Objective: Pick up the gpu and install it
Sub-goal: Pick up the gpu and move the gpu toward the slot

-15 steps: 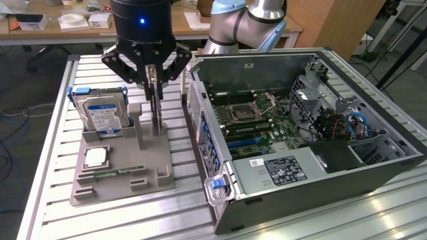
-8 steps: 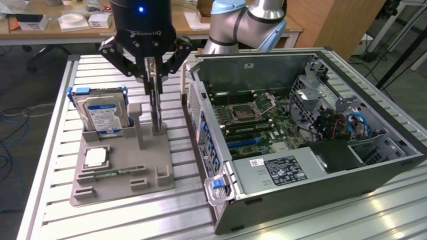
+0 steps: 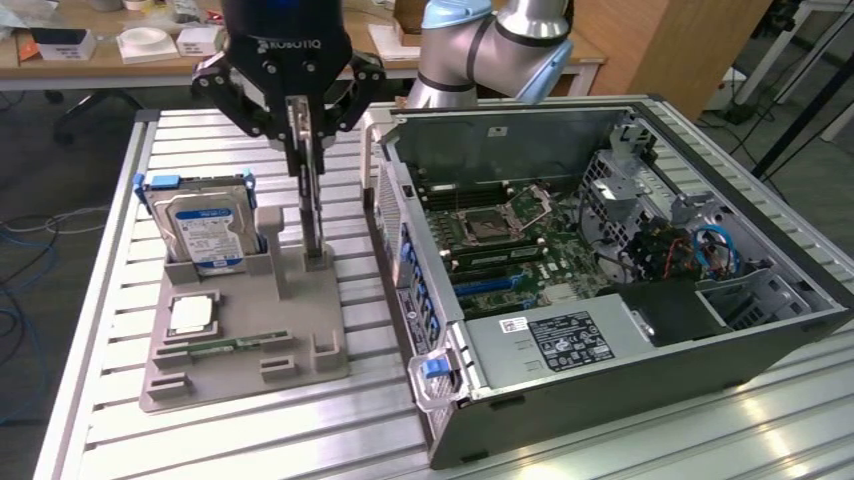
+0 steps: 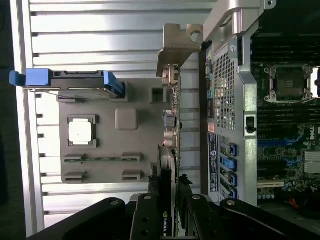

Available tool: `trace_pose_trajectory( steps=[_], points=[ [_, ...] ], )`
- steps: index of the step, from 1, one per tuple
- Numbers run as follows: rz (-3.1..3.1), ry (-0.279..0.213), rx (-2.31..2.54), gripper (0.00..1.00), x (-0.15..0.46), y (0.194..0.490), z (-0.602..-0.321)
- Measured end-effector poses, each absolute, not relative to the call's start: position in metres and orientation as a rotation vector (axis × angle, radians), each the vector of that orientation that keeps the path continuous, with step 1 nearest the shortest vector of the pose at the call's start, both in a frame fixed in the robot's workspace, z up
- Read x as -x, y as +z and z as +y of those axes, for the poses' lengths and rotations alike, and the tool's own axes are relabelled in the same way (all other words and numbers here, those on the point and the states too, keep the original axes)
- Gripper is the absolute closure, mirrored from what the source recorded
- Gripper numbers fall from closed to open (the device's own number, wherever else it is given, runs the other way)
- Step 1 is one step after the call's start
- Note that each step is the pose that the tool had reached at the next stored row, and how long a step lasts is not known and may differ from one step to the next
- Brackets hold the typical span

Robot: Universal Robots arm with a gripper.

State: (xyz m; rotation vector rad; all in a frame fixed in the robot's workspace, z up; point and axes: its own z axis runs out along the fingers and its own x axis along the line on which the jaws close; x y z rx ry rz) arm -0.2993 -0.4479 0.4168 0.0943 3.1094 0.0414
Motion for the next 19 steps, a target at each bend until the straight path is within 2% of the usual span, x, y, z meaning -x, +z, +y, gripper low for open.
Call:
trace_pose_trajectory(
  steps=[19],
  points=[
    [3.109, 0.041, -0.094, 0.74, 0.2934, 0.4243, -0.4479]
  ],
)
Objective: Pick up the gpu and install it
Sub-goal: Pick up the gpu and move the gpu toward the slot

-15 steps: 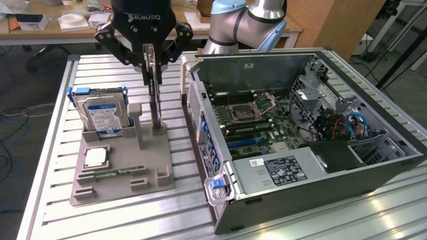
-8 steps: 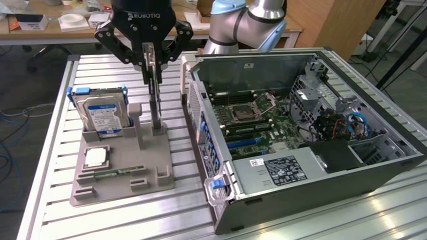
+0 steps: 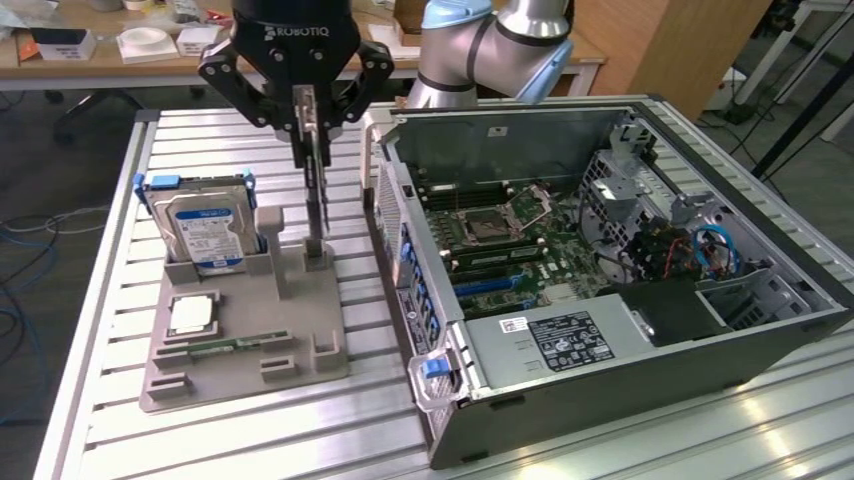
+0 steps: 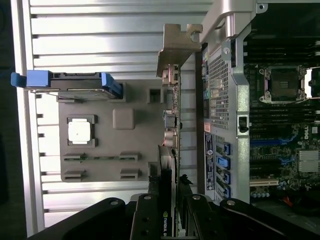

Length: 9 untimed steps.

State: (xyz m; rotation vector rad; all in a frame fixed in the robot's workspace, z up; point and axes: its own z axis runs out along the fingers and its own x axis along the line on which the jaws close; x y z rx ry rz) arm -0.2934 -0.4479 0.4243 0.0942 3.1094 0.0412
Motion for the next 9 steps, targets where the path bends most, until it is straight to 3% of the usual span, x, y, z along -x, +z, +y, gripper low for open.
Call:
trace_pose_trajectory(
  steps=[9],
  points=[
    [3.109, 0.041, -0.094, 0.74, 0.2865, 0.4243, -0.4479]
  ],
)
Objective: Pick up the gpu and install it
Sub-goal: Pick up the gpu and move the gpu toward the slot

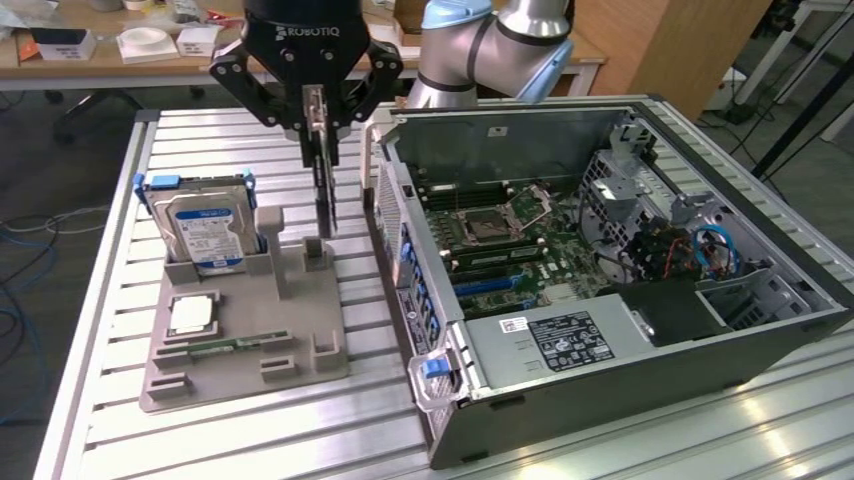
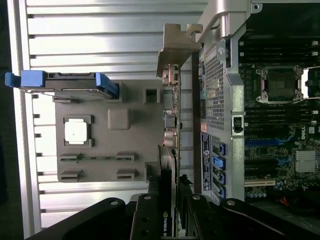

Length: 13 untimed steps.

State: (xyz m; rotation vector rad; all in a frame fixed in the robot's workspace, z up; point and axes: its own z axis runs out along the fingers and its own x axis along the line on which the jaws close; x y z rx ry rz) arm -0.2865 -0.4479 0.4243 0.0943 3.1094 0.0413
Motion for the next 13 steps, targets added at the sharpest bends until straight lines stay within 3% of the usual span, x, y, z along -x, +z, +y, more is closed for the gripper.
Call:
trace_pose_trajectory(
  steps=[13],
  points=[
    [3.109, 0.041, -0.094, 0.74, 0.276, 0.424, -0.448]
  ],
)
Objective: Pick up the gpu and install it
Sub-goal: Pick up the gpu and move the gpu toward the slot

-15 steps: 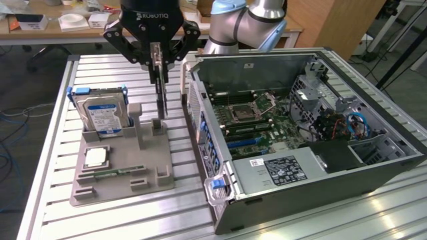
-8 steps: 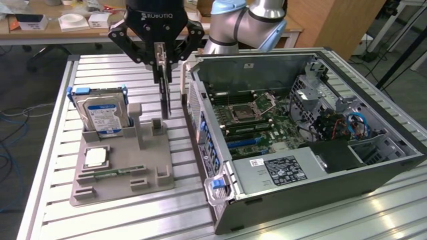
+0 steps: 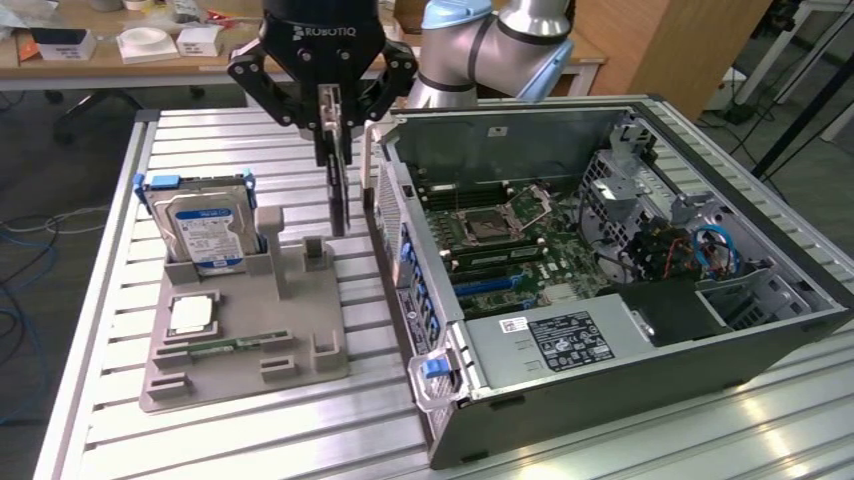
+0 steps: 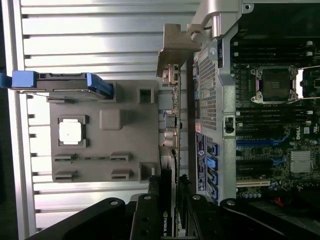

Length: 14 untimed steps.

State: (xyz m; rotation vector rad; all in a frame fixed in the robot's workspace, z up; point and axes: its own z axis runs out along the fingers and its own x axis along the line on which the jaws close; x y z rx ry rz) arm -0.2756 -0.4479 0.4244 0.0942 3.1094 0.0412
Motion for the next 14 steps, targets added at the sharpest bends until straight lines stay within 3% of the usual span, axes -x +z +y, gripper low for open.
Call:
trace_pose_trajectory(
  steps=[14],
  points=[
    [3.109, 0.041, -0.094, 0.74, 0.262, 0.424, -0.448]
  ],
)
